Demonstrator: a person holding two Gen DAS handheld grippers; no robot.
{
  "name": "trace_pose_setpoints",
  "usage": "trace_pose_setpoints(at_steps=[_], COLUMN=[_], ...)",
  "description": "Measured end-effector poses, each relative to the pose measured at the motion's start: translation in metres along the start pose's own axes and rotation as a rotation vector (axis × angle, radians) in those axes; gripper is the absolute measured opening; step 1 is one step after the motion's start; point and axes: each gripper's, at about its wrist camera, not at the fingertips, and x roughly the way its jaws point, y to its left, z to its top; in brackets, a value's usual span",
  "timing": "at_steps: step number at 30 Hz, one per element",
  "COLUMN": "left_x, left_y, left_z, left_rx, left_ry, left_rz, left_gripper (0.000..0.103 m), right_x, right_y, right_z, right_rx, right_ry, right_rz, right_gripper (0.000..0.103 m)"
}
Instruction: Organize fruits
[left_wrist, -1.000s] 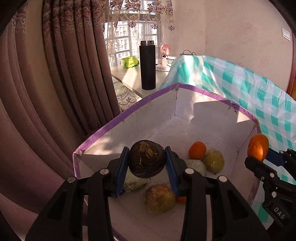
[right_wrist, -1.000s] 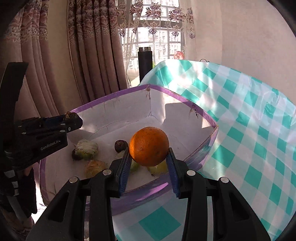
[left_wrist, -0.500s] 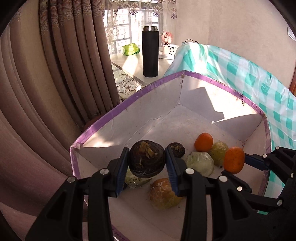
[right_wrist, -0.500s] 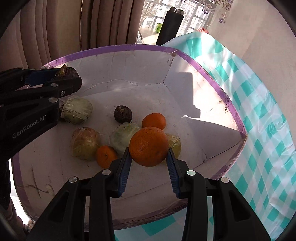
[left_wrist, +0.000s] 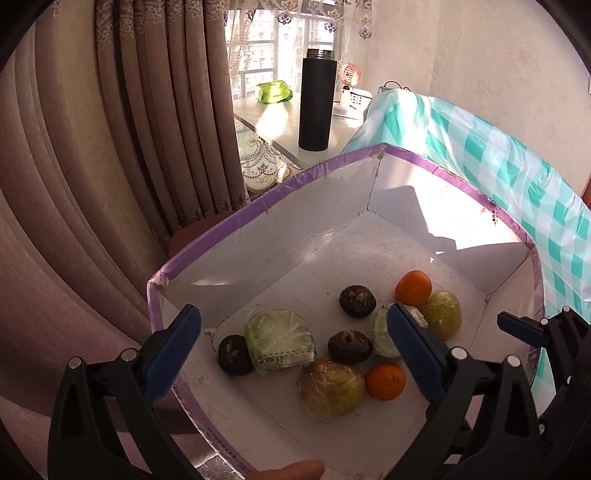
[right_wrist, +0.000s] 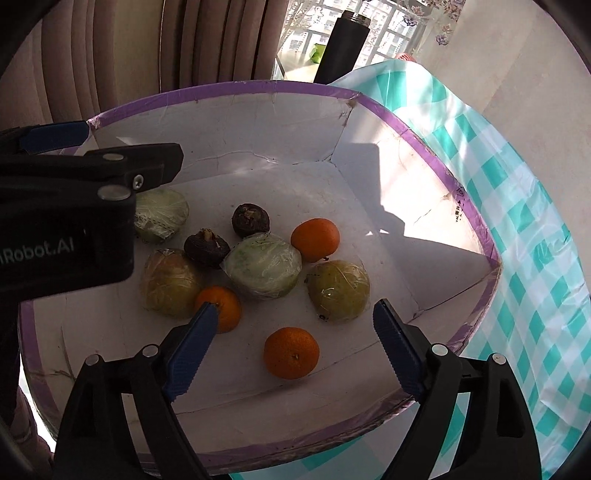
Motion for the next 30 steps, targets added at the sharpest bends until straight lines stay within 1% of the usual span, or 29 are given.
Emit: trace_pose_setpoints(at_steps=[1, 7, 12, 17, 19, 24, 28, 30], left_x=[0.000, 0.005, 0.009, 0.021, 0.024, 0.027, 0.029, 0.029], left_y=[0.000, 0.005, -0.001, -0.001, -0.002, -0.002, 0.002, 0.003], left_z=[0.000, 0.000, 0.000, 0.002, 0.002, 0.002, 0.002, 0.002], left_rx=[0.000, -0.009, 0.020, 0.034, 0.037, 0.034, 0.007, 0.000], left_ry=[0.006, 0.039, 0.078, 0.165, 0.188, 0.209, 0.224, 0.228], left_rz=[0.008, -0.031, -0.032, -0.048, -0.057, -0.060, -0.071, -0.077], left_gripper=[0.101, 0.101, 0.101, 0.101, 0.101, 0.101, 0.101, 0.101], right_x=[0.001, 0.000, 0.000, 0.001, 0.001, 0.006, 0.014, 0.017], right_y=[0.000, -0.002, -0.001, -0.002, -0.002, -0.005, -0.004, -0.005], right_z=[0.000, 0.002, 0.001, 0.002, 0.002, 0.009, 0.013, 0.014], right_rx=[0.002, 0.016, 0.017, 0.018, 0.021, 0.039, 0.044, 0.048], right_ry=[0.002, 0.003, 0.006, 0.013, 0.019, 0.070, 0.112, 0.129], right_rz=[0.000, 0.021, 0.026, 0.041, 0.050, 0.073, 0.064, 0.077], right_gripper=[0.085, 0.086, 0.086, 0.086, 0.086, 0.086, 0.086, 0.088])
